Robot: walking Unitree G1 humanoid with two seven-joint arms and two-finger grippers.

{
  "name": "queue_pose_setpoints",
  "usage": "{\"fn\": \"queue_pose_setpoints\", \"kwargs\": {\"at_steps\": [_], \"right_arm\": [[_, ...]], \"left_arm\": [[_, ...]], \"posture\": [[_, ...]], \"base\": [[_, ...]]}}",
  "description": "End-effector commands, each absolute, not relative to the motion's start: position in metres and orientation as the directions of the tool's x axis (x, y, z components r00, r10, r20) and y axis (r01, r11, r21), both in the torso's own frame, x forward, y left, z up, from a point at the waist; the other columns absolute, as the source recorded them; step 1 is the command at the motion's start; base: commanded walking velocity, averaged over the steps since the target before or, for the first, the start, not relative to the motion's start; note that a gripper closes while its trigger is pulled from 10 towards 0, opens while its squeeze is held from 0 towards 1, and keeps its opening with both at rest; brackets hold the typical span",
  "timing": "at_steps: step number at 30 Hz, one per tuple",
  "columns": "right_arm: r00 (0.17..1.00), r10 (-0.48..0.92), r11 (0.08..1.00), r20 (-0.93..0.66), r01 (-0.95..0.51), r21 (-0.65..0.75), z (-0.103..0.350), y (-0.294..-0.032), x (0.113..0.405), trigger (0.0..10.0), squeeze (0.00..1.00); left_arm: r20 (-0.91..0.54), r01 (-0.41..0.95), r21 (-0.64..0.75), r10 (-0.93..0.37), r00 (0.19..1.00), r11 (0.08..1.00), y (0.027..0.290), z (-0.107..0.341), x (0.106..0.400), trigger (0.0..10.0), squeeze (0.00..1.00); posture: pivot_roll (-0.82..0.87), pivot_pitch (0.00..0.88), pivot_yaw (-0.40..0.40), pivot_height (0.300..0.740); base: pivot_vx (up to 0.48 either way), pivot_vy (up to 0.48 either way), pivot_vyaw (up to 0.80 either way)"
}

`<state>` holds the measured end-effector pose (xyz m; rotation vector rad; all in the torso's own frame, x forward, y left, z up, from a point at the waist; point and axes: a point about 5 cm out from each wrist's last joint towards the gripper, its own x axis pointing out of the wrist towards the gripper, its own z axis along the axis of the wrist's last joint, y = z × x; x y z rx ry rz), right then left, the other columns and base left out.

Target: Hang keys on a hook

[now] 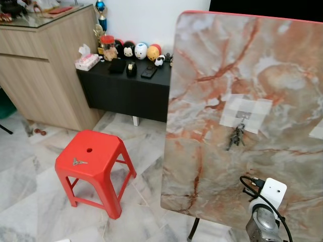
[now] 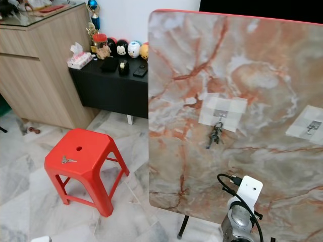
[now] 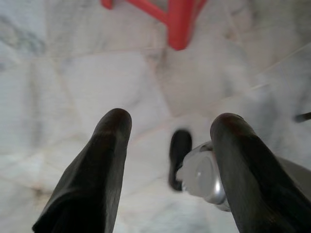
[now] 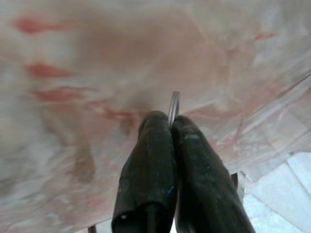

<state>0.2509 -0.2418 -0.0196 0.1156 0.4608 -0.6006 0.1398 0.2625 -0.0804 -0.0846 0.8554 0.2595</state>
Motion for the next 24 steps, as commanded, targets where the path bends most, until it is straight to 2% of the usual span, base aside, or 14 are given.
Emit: {"fn": "queue_pose_setpoints", "kwargs": {"at_steps": [1,5,14,24], "right_arm": [[0.737,-0.519,0.822,-0.433,0.569,-0.016,-0.015,-0.241,0.257,10.0,0.00],[0.737,-0.522,0.821,-0.430,0.571,-0.018,-0.014,-0.241,0.257,10.0,0.00],[0.727,-0.530,0.812,-0.438,0.583,-0.014,-0.017,-0.243,0.253,10.0,0.00],[0.732,-0.489,0.832,-0.475,0.555,-0.002,-0.024,-0.237,0.248,10.0,0.00]], "left_arm": [[-0.770,-0.252,0.022,0.177,0.613,0.967,0.253,-0.083,0.145,10.0,0.00],[-0.768,-0.252,0.017,0.174,0.616,0.967,0.249,-0.082,0.151,10.0,0.00],[-0.773,-0.266,0.016,0.181,0.608,0.964,0.248,-0.084,0.146,10.0,0.00],[-0.775,-0.259,0.012,0.173,0.608,0.966,0.238,-0.086,0.149,10.0,0.00]], "posture": [[0.15,0.000,-0.046,0.740],[0.15,0.000,-0.045,0.740],[0.15,0.000,-0.042,0.740],[0.15,0.000,-0.037,0.740]], "base": [[0.000,-0.345,0.00],[0.000,-0.348,0.00],[0.000,0.000,0.00],[0.000,0.000,-0.76]]}}
